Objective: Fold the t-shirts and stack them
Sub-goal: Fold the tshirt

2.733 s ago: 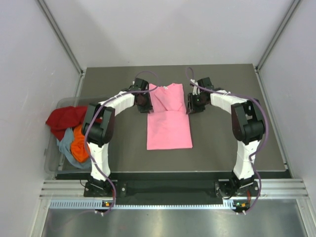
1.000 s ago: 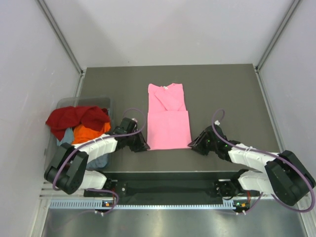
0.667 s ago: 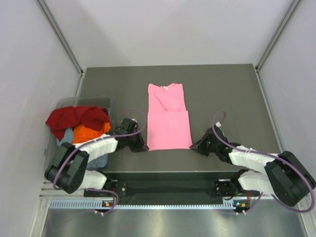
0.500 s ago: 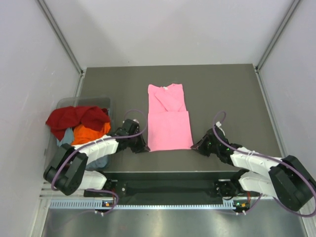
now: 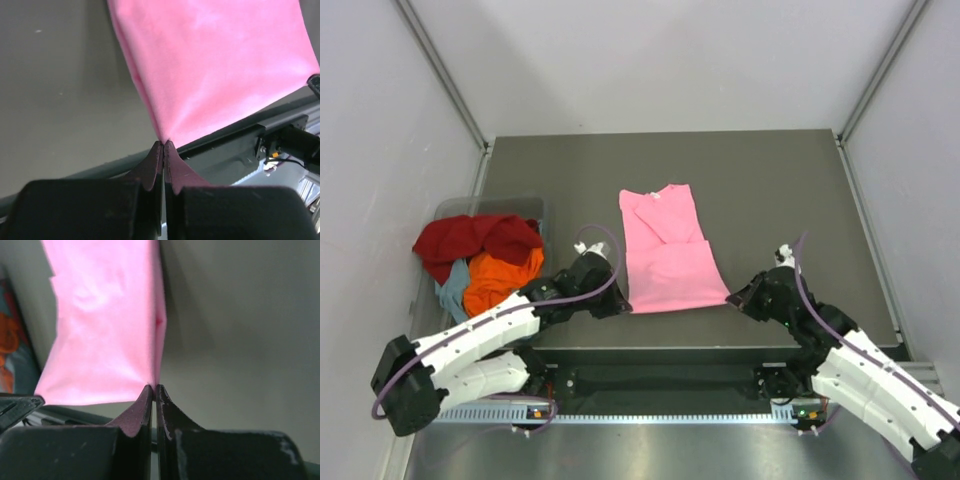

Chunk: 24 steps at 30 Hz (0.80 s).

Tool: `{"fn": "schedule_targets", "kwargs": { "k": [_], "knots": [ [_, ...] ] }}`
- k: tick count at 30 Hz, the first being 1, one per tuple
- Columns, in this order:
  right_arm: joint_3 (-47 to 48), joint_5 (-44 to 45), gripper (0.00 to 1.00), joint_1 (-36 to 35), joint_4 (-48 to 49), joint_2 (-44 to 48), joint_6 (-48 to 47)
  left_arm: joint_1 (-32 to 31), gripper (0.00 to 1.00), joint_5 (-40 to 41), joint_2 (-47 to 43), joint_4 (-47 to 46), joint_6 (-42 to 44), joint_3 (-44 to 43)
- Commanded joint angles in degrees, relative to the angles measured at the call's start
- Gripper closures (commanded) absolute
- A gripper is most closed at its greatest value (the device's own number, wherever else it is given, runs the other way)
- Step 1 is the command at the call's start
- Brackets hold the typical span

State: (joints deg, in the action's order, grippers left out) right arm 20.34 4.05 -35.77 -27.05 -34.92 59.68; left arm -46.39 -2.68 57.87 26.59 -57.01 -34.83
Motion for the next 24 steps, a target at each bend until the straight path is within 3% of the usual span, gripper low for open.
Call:
{"fn": "schedule_targets", "kwargs": {
  "k": [1, 6, 11, 24],
  "knots": [
    [5.4, 2.0, 1.0, -0.7, -8.3, 4.7, -5.4, -4.1, 1.0, 4.6, -2.2, 6.5, -1.3, -4.7],
    [11.9, 3.6, 1.0, -0.7, -8.5, 2.9, -10.6, -6.3, 1.0, 10.6, 0.9, 12.7, 2.5, -15.8],
    [19.9, 3.9, 1.0, 0.0, -4.4, -8.0, -15.8, -3.9, 1.0, 13.5, 7.3, 15.2, 7.4, -24.5],
    [44.7, -3.6, 1.0, 9.2, 2.3, -39.8, -34.4, 17.5, 1.0, 2.9, 29.0, 9.0, 19.0, -40.7]
  ]
}}
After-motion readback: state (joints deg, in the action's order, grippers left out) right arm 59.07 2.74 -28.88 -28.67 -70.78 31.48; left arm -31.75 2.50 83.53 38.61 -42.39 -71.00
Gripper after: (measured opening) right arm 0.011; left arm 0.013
